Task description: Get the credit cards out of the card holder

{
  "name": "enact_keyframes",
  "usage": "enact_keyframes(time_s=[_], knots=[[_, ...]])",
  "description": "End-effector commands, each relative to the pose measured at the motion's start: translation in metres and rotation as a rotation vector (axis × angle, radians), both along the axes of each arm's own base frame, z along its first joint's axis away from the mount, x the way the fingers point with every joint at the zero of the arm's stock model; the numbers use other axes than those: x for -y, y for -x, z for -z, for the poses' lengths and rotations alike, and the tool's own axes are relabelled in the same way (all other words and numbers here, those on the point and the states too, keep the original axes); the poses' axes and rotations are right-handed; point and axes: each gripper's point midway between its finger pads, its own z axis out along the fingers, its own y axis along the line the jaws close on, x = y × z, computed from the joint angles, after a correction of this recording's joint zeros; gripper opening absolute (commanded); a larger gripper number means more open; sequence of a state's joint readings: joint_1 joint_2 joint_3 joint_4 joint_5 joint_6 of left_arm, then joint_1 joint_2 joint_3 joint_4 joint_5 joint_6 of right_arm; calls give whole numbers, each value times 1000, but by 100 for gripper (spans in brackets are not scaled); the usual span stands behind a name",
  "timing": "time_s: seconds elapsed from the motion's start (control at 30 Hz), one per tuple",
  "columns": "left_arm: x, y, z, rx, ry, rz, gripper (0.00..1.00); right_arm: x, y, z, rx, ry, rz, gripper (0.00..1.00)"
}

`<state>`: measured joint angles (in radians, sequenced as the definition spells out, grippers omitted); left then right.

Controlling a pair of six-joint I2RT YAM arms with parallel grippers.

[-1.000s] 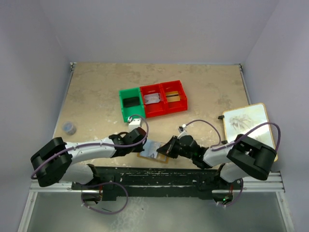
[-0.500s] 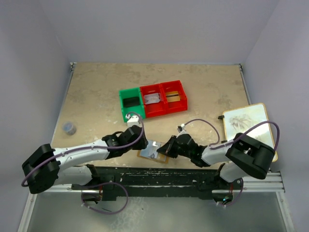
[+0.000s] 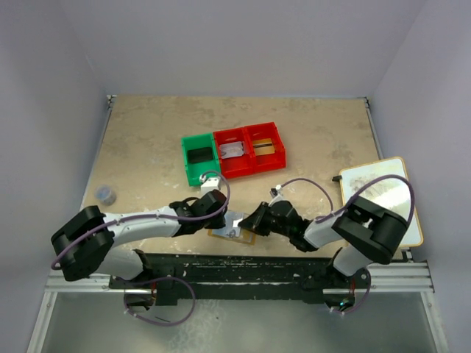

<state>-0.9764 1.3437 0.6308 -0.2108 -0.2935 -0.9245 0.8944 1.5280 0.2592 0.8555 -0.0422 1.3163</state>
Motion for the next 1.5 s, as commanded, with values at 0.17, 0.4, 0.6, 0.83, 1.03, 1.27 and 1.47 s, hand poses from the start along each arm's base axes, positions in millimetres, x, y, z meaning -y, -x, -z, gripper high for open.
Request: enact_keyframes(time_s=[0.17,0.4,0.6,0.83,1.03,1.27,1.47], knots=[[-20,13,26,-39,-64,-4,14,-14,2,-4,23,-107,-45,19],[-25,17,31,-48,-70,-6,13,-17,-2,-9,8,-146,-16,17],[-23,14,23,-29,-50,-14,13,-21,-5,-6,-1,-141,-16,18],[-23,14,17,-19,-40,-13,12,-25,-10,-10,8,-185,2,17],[-27,14,14,-18,-56,-26,12,-23,-13,-13,30,-155,7,0],[-33,9,-8,58,-15,-37,13,-8,-9,-9,8,-22,8,0],[-37,4,-19,90,-10,-63,14,4,-10,-15,32,88,6,0]])
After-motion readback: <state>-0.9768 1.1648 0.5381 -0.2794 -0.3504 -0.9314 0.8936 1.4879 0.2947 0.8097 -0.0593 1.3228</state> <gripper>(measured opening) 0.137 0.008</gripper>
